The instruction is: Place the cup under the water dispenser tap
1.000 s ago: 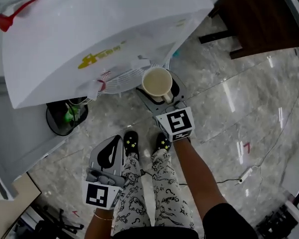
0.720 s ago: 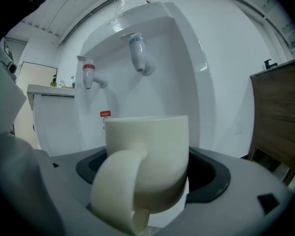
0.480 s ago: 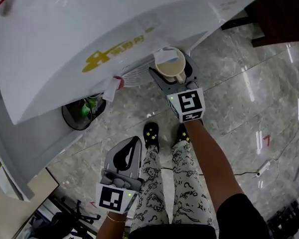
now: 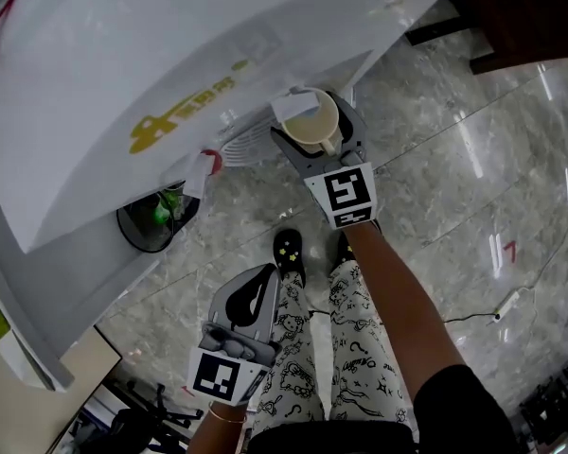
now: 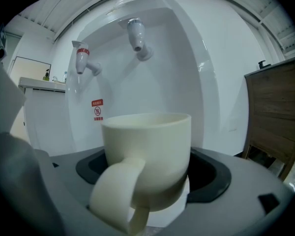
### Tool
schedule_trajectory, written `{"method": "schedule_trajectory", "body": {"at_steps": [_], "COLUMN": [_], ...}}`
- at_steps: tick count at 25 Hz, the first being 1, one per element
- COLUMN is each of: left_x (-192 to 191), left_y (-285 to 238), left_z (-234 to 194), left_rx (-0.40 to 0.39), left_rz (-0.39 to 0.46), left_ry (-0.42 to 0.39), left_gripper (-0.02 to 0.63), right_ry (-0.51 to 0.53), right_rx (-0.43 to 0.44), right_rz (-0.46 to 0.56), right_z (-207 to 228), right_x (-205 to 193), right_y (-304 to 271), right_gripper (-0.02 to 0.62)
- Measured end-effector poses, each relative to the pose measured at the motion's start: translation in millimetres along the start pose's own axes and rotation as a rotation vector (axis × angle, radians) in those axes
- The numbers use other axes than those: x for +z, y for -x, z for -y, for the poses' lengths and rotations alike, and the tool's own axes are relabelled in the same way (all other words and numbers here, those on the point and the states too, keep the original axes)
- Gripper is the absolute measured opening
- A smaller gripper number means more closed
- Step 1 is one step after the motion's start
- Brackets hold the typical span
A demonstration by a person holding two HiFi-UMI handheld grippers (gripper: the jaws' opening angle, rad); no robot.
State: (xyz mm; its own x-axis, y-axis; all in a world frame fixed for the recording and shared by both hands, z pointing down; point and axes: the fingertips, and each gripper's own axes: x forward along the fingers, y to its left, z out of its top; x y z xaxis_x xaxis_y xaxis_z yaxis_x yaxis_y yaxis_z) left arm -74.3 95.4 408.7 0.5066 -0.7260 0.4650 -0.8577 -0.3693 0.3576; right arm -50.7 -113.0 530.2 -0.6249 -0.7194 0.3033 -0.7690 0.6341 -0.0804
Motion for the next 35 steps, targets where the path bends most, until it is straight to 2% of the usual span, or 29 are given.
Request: {"method": "schedule_trajectory", "body": {"at_steps": [5,16,20,23,27,32,35], "left_x": [2,3,0,3,13,29,47], "left_y": [1,0,0,1,4,19,32], "left_z": [4,17,20,24,37,47,42], "left_rx": [-0.041,-0.090,-0.105,-0.134,-0.186,-0.161,-0.087], "left_rz": [0.021,0.021,0.011,0.036,0.072,0.098,0.107], "left_ry": [0.041,0.049,0.052,0.072,0.039,-0.022,-0.052], "left_gripper": [-0.003,-0.003,-0.003,-0.003,-0.003,-0.003,-0.003], "right_ry": [0.006,-0.042,-0.024,-0.029,-0.010,-0.120,-0.211], "right_rx": [-0.032,0.015,0.014,-0.004,-0.058,-0.136,-0.070], "right_rz": [-0.037,-0.061,-0.027,0.017,0.071,0.173,0.162], "right_z": [-2,-4,-4,-5,-2,4,-8], "right_x": [-2,0,8,20,43,89,112], "right_y": [-1,2,6,11,26,93,142], "right_gripper": [0.414,0.433,0.434,0.434,0.434,0.433,0.431]}}
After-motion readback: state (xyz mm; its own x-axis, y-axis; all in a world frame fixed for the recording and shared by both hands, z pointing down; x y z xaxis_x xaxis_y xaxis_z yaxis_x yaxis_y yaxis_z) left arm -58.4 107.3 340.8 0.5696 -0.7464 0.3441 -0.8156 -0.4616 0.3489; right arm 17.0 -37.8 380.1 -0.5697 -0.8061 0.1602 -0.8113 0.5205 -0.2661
